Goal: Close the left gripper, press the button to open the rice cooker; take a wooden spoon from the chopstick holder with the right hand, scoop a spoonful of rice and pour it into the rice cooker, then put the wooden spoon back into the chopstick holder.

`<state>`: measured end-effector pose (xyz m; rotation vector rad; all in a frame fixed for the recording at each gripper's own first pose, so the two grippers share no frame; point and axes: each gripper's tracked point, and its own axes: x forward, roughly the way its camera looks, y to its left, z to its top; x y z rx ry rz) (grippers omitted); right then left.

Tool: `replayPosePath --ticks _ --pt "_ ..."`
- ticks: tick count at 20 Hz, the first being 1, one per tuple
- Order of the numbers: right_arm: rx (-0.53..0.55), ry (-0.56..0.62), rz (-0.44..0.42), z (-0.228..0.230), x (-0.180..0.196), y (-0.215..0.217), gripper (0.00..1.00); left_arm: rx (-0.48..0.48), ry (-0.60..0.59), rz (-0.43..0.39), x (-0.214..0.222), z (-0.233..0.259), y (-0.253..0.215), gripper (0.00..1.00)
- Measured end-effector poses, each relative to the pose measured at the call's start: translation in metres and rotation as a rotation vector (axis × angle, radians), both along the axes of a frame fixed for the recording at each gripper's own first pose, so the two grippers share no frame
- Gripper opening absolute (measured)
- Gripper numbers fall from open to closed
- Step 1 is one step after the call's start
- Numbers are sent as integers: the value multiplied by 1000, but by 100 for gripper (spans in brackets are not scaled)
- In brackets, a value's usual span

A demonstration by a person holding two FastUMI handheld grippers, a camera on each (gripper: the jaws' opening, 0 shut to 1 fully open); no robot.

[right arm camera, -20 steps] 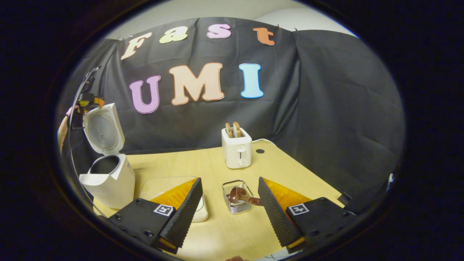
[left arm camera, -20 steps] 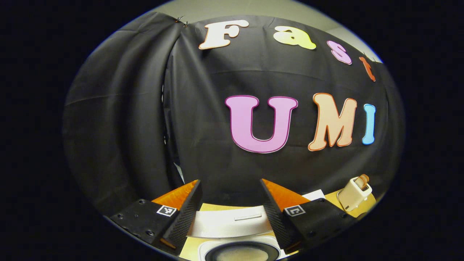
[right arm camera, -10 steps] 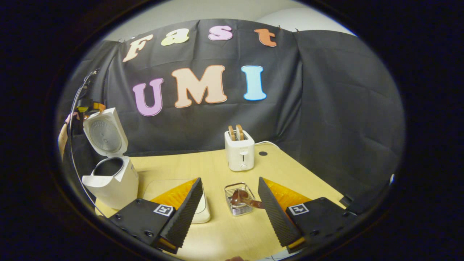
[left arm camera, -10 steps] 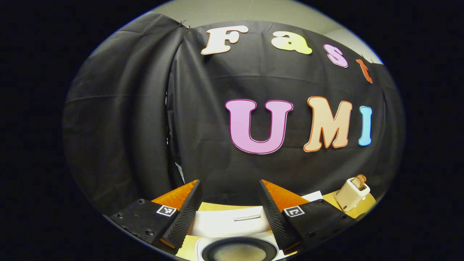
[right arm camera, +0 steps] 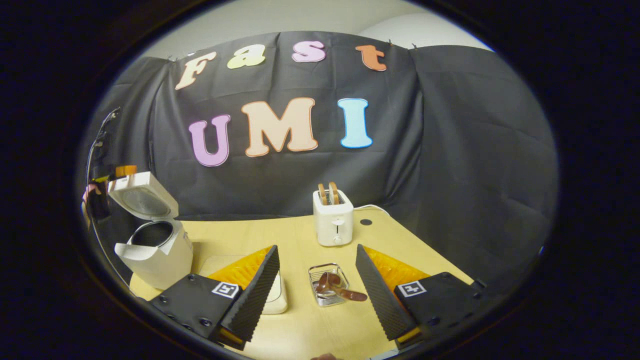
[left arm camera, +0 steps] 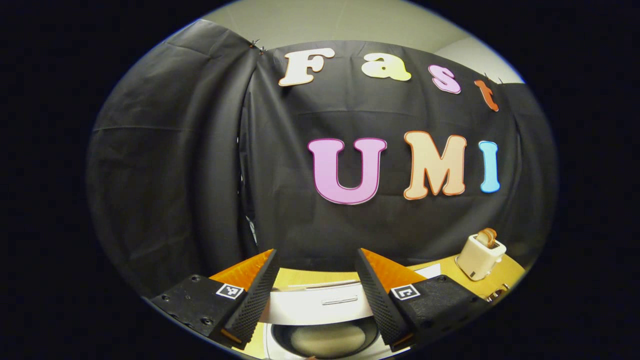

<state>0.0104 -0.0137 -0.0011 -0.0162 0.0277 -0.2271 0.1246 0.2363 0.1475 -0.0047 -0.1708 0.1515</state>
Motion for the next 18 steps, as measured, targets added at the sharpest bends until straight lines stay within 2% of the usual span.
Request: replayPosePath --ticks 6,10,16,18 --pt "-22 -2 37 9 16 6 99 -38 75 6 -26 -64 -12 91" --pt "-14 -7 52 12 23 11 99 -58 190 -2 -28 -125 -21 89" --pt "-20 4 45 11 28 12 98 -54 245 1 -24 -169 -24 89" --pt "-14 5 42 9 27 14 98 -44 214 11 -23 -172 -24 90"
